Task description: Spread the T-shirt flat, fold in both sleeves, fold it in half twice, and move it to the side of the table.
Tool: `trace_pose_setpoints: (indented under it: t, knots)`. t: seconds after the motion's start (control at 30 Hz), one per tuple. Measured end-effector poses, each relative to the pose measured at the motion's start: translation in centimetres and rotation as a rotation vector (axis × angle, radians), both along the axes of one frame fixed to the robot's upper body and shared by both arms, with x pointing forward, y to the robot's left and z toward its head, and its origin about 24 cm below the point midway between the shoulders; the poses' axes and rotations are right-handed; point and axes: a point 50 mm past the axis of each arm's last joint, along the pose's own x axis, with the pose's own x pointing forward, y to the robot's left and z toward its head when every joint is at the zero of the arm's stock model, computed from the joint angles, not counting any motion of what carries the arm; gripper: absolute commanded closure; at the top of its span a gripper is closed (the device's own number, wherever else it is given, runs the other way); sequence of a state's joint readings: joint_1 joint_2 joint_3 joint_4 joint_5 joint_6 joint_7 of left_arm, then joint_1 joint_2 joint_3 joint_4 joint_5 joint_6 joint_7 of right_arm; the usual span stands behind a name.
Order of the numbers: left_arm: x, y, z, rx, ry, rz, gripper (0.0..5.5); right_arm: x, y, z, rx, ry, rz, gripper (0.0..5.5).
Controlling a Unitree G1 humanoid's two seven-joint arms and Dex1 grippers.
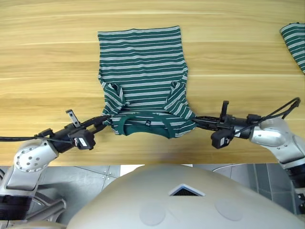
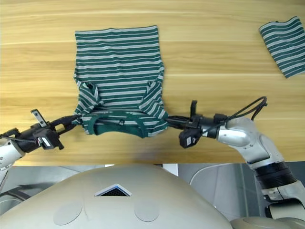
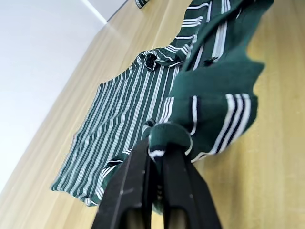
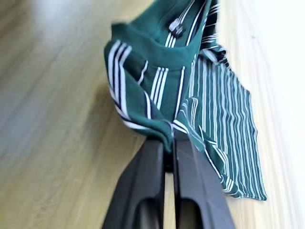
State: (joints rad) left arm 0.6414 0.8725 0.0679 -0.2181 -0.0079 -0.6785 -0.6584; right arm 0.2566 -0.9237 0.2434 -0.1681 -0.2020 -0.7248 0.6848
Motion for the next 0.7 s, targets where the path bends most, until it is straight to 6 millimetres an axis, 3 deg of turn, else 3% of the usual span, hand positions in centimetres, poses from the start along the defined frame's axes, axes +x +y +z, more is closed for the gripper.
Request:
trace_pose_setpoints:
  t: [0.23,0.33,0.43,0.5,0.6,0.7]
  knots:
    - [-3.2,-2.8,-0.7,-0.108,0.079,-0.016,5.41,-2.7,0.6,0.9,0.087,0.084,-0.055,5.47]
    - [-4.6,-3.0,-0.8,-0.111,0.116,0.007,5.41,-3.5,0.6,1.6,0.135,0.114,-0.085,5.47]
    - [-4.7,-2.7,-0.6,-0.106,0.109,0.018,5.41,-3.4,0.9,2.5,0.178,0.101,-0.091,5.47]
    - [-3.5,-2.2,0.2,-0.133,0.043,0.055,5.41,-2.7,1.3,3.1,0.242,0.079,-0.115,5.47]
    - [0.2,-2.1,1.5,-0.211,-0.108,0.119,5.41,-0.2,1.9,3.9,0.344,-0.037,-0.177,5.47]
    - [3.6,-1.8,1.3,-0.239,-0.176,0.2,5.41,2.6,2.5,3.6,0.395,-0.119,-0.275,5.47]
